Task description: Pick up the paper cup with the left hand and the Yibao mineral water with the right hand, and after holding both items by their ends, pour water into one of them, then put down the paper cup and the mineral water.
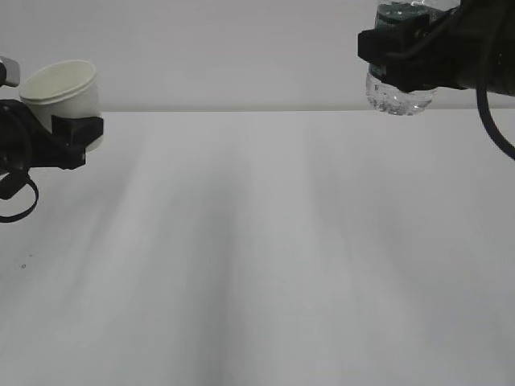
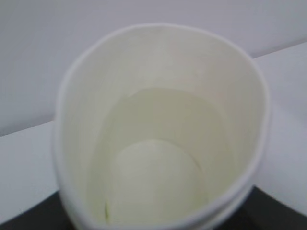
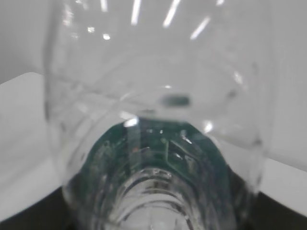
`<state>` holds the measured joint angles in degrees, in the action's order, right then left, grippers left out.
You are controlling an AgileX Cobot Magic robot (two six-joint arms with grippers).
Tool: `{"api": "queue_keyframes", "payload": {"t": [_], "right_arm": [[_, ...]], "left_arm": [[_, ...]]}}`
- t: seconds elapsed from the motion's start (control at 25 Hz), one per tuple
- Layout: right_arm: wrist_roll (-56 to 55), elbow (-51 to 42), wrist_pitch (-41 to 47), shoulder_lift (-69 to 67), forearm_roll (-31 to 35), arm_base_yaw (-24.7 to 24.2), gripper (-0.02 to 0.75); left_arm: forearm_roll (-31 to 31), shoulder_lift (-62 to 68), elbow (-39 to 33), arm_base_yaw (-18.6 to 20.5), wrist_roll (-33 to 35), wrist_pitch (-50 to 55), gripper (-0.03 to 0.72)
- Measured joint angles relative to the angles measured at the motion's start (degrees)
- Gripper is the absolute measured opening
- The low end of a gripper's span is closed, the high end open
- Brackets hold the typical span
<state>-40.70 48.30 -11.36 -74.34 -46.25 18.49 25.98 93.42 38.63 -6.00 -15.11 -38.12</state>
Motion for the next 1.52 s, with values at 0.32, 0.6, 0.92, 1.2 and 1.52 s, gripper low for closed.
{"api": "queue_keyframes", "payload": {"t": [0.32,0.6,0.92,1.2,1.52], "right_arm": [[0.0,0.0,0.0,0.0,0.0,0.0,0.408],[0.0,0.0,0.0,0.0,0.0,0.0,0.408],[0.0,0.0,0.0,0.0,0.0,0.0,0.408],[0.0,0.0,0.0,0.0,0.0,0.0,0.408],[0.0,0.0,0.1,0.0,0.0,0.0,0.408]], "left_arm": [[-2.5,0.0,0.0,1.6,0.0,0.0,0.409],[-7.4,0.0,0.0,1.7,0.0,1.0,0.407],[-8.0,0.0,0.0,1.7,0.1,2.8,0.403],[-8.5,0.6,0.0,1.9,1.1,2.8,0.403],[-10.1,4.2,0.0,2.8,1.6,2.2,0.403]]}}
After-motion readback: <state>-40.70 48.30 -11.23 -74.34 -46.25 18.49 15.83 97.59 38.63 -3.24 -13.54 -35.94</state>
